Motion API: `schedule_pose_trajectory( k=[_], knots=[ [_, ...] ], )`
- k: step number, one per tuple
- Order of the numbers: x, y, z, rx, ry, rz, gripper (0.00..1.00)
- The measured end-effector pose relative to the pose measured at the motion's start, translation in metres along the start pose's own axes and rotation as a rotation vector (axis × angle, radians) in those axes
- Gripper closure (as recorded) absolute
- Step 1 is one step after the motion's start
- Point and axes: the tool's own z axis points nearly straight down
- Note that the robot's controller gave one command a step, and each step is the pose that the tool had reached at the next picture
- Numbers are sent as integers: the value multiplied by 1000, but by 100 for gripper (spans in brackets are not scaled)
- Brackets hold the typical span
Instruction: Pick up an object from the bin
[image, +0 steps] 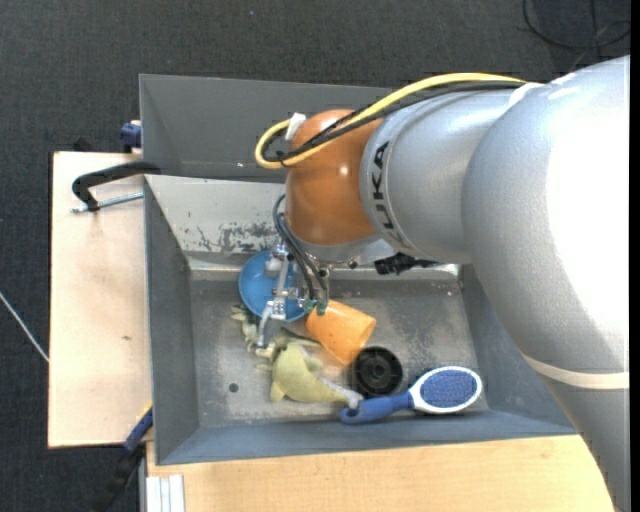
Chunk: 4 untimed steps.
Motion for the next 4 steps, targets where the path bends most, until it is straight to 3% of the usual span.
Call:
schedule_pose_trajectory(
  k=[1,2,3,4],
  knots=[
    [-3,-15,45,-9,2,107,0],
    [-4,-12,43,-2,2,104,0],
    [2,-9,43,1,26,99,100],
    [6,-6,35,4,20,94,100]
  ],
)
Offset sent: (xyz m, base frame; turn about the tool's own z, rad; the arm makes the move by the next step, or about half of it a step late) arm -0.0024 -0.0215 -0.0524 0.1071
